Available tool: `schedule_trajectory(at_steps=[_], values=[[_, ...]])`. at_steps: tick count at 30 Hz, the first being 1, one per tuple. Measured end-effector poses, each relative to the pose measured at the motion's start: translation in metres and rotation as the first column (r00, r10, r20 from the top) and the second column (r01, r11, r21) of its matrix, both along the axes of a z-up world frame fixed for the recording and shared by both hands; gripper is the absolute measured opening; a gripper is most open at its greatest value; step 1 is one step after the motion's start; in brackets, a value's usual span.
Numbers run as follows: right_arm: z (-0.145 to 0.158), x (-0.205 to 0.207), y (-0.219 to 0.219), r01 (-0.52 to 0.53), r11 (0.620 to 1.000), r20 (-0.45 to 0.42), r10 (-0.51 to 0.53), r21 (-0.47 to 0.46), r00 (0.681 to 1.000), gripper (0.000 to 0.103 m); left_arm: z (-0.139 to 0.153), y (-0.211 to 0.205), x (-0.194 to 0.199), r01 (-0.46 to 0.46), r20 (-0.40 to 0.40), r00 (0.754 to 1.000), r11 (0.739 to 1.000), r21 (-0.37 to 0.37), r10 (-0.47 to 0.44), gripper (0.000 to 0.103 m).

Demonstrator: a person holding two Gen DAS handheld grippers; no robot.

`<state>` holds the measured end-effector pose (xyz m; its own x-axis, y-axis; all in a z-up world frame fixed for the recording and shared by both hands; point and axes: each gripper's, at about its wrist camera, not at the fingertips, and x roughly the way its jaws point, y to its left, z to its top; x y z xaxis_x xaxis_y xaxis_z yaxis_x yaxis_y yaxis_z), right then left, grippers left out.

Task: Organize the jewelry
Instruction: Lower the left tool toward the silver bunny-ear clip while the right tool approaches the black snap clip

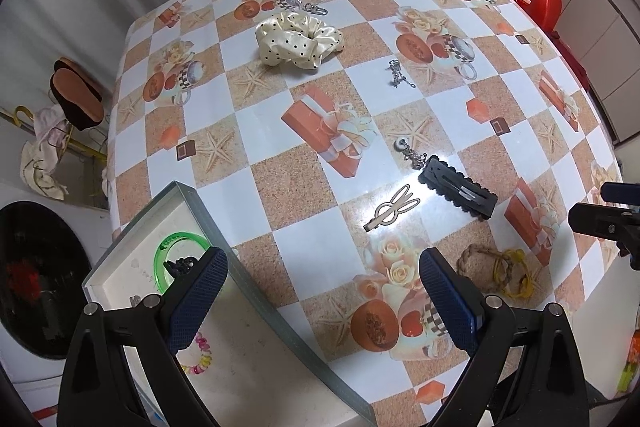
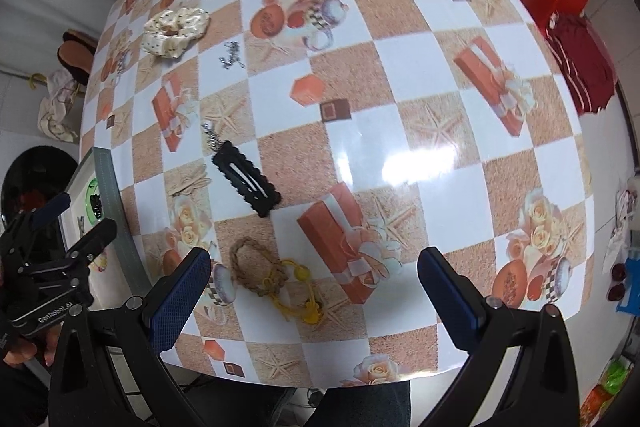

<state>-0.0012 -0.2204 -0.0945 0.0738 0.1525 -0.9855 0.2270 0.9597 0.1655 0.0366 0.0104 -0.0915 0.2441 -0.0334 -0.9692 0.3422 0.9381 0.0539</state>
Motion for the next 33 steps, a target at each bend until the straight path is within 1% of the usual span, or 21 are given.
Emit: schedule_trajectory(at_steps=[4, 10, 14, 18, 19, 20, 21, 24, 25, 29, 30, 31, 32, 33], values=[[-0.012, 0.001, -0.003, 0.008, 1.000, -0.016, -0.008, 0.006, 1.000, 0.103, -0.009, -0.001, -0.001, -0.001, -0.008, 1.000, 1.000, 0.005, 0.002, 0.100], [-0.026, 0.013, 0.005, -0.027, 1.000, -0.031, 0.028, 0.014, 0.999, 0.103, -0.027, -0.003, 0.001, 0.001, -0.039, 0.999, 1.000, -0.001, -0.001, 0.100], [-0.033, 0.022, 0.016, -0.077, 0.997, -0.026, 0.077, 0.013, 0.997, 0.103, -0.037, -0.011, 0.004, 0.040, -0.044, 0.998, 0.999, -0.011, -0.040, 0.100], [-0.042, 0.033, 0.030, -0.152, 0.988, -0.027, 0.151, -0.015, 0.988, 0.098, -0.047, -0.024, 0.011, 0.079, -0.043, 0.996, 0.997, -0.008, -0.079, 0.099], [-0.043, 0.035, 0.033, -0.169, 0.985, -0.026, 0.168, -0.024, 0.985, 0.098, -0.050, -0.026, 0.013, 0.085, -0.046, 0.995, 0.996, -0.009, -0.086, 0.097], [-0.045, 0.037, 0.035, -0.185, 0.982, -0.025, 0.184, -0.031, 0.983, 0.097, -0.054, -0.029, 0.015, 0.090, -0.050, 0.995, 0.996, -0.003, -0.090, 0.086], [-0.046, 0.038, 0.036, -0.195, 0.980, -0.025, 0.195, -0.033, 0.981, 0.096, -0.058, -0.031, 0.017, 0.093, -0.062, 0.994, 0.996, 0.003, -0.093, 0.083], [-0.049, 0.039, 0.036, -0.204, 0.978, -0.030, 0.203, -0.034, 0.979, 0.095, -0.070, -0.037, 0.023, 0.097, -0.079, 0.992, 0.995, 0.004, -0.096, 0.083], [-0.050, 0.039, 0.034, -0.207, 0.978, -0.034, 0.206, -0.012, 0.978, 0.095, -0.072, -0.039, 0.024, 0.102, -0.081, 0.992, 0.995, 0.003, -0.101, 0.083], [-0.055, 0.037, 0.030, -0.208, 0.978, -0.045, 0.207, -0.007, 0.977, 0.095, -0.082, -0.052, 0.025, 0.152, -0.083, 0.985, 0.988, 0.011, -0.150, 0.083], [-0.056, 0.037, 0.031, -0.208, 0.978, -0.048, 0.208, -0.008, 0.977, 0.095, -0.084, -0.055, 0.025, 0.163, -0.086, 0.983, 0.986, 0.016, -0.161, 0.077], [-0.057, 0.037, 0.031, -0.209, 0.978, -0.050, 0.208, -0.008, 0.977, 0.095, -0.087, -0.057, 0.026, 0.173, -0.090, 0.981, 0.985, 0.022, -0.170, 0.075], [-0.058, 0.036, 0.030, -0.208, 0.978, -0.050, 0.207, -0.006, 0.977, 0.095, -0.087, -0.059, 0.027, 0.176, -0.086, 0.981, 0.984, 0.004, -0.175, 0.075], [-0.059, 0.036, 0.030, -0.207, 0.978, -0.050, 0.207, -0.004, 0.977, 0.095, -0.088, -0.060, 0.027, 0.176, -0.090, 0.980, 0.984, 0.005, -0.175, 0.075]])
